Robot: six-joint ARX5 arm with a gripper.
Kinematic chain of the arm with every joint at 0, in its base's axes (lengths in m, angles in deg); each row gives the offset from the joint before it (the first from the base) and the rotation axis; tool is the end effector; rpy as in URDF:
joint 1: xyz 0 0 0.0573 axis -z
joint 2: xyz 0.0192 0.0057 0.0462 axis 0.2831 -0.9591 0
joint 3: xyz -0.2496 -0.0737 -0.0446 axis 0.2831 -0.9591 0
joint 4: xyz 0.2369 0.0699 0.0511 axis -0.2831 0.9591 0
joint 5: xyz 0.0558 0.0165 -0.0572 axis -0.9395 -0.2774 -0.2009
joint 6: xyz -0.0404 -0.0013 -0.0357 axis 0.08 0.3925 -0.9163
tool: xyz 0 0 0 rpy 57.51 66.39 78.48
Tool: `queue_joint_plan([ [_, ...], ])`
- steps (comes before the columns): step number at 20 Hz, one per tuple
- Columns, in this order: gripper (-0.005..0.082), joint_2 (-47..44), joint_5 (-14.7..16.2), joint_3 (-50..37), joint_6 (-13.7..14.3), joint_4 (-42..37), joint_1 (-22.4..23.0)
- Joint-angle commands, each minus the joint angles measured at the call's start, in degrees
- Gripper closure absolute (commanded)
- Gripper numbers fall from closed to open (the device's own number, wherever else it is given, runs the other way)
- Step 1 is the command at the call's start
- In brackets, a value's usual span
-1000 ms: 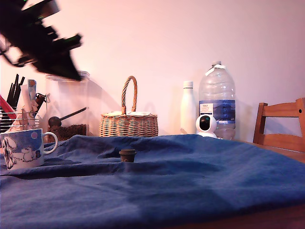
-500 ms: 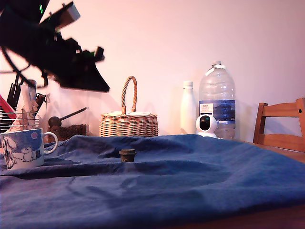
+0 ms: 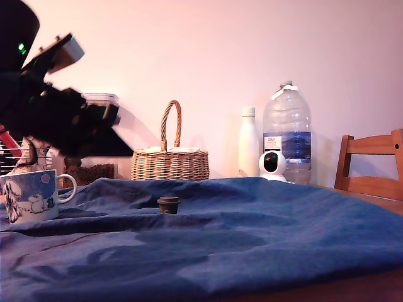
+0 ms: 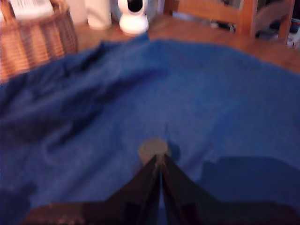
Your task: Pick up the coffee capsules on the table and drop them inside the coffee cup
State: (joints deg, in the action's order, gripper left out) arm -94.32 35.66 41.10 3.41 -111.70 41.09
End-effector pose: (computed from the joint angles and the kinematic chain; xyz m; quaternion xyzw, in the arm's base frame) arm 0.2459 -0.1211 0.1665 0.0228 0.1695 -0.3350 0.9265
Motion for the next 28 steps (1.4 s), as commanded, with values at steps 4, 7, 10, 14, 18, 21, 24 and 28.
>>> queue_joint_plan([
  [4,0.0793,0.0,0.0,-0.6,-3.6,-0.1,0.3],
  [7,0.0664,0.0,0.0,-0.6,-3.7,1.1,0.3],
  [10,0.0247,-0.2,0.3,-0.6,-3.7,0.6,0.6],
  [14,0.0193,-0.3,0.2,-0.6,0.0,-0.4,0.9],
  [18,0.0193,-1.2,0.2,-0.6,0.9,-3.7,0.9],
  [21,0.0193,-3.6,0.2,-0.6,1.0,-7.4,0.9],
  [24,0.0193,-7.3,0.2,-0.6,1.0,-11.2,0.9],
  [28,0.0193,-12.1,0.2,-0.6,1.0,-17.1,0.9],
])
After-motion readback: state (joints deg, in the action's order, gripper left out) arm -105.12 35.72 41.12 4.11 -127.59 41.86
